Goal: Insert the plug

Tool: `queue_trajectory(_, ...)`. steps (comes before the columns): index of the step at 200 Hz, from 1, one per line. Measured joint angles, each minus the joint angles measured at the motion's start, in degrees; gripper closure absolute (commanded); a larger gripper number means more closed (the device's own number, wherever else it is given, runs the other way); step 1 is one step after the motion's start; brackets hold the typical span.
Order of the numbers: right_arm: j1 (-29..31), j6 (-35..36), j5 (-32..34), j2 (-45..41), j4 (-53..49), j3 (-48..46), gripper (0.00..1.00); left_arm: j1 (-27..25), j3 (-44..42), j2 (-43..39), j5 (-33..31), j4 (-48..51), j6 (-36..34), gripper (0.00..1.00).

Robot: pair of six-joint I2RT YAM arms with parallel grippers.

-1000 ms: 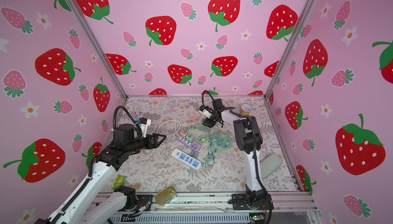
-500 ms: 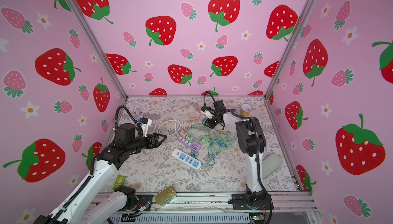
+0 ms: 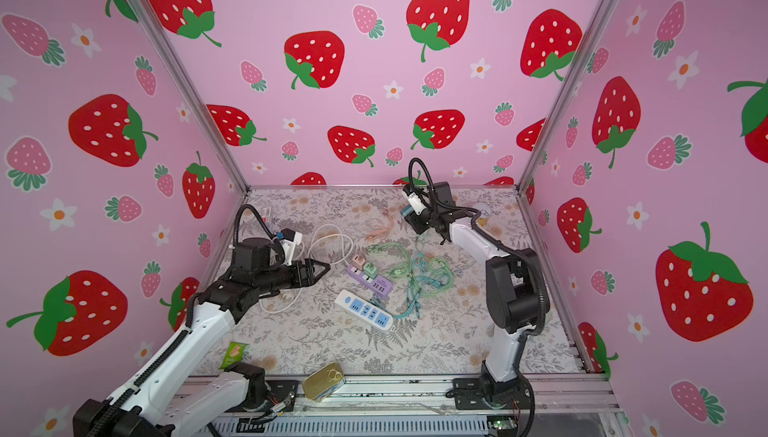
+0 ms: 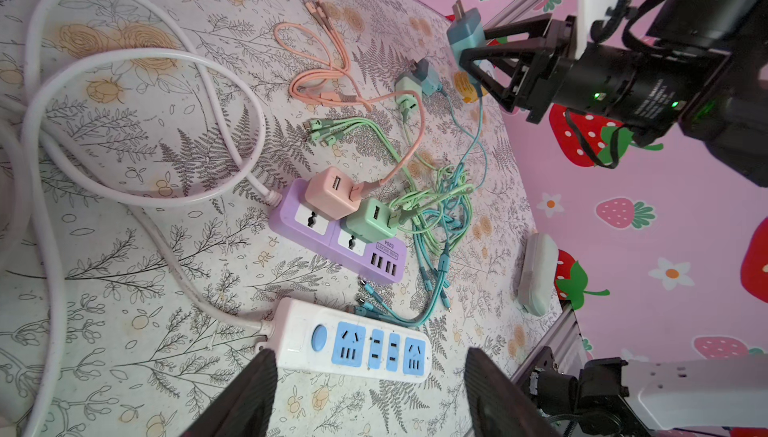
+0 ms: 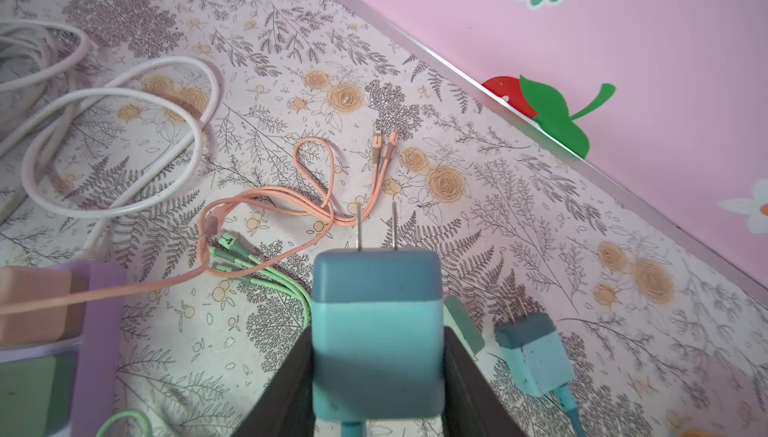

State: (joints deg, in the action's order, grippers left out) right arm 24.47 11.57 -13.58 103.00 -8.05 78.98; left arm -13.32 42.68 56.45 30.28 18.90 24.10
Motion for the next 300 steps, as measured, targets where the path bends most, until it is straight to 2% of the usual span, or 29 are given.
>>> queue_trajectory(82,1.2,-1.3,-0.1,-16.8,1.7,-4.0,0.73,0.0,0.7,4.8,5.8,-3.0,0.6,0.25)
queue_trajectory(132,6.5,2.6,-3.9,-24.3,2.6,-9.7,0.73,0.0,3.3,7.6,12.3,-6.8,2.3,0.21)
queue_trajectory(174,11.5,7.6,-7.6,-27.0,2.8,-14.8,0.70,0.0,6.0,9.9,19.0,-11.7,4.8,0.21)
queue_trajectory(221,14.3,11.1,-11.1,-27.1,1.9,-15.4,0.70,-0.3,6.1,11.1,27.4,-18.3,7.8,0.22)
queue_trajectory(254,17.2,11.8,-12.3,-27.1,1.9,-15.4,0.69,-1.5,6.3,12.1,30.3,-20.1,8.3,0.22)
queue_trajectory(300,20.3,12.3,-13.5,-27.0,1.9,-15.4,0.69,-3.0,7.9,13.6,31.2,-20.6,8.9,0.26)
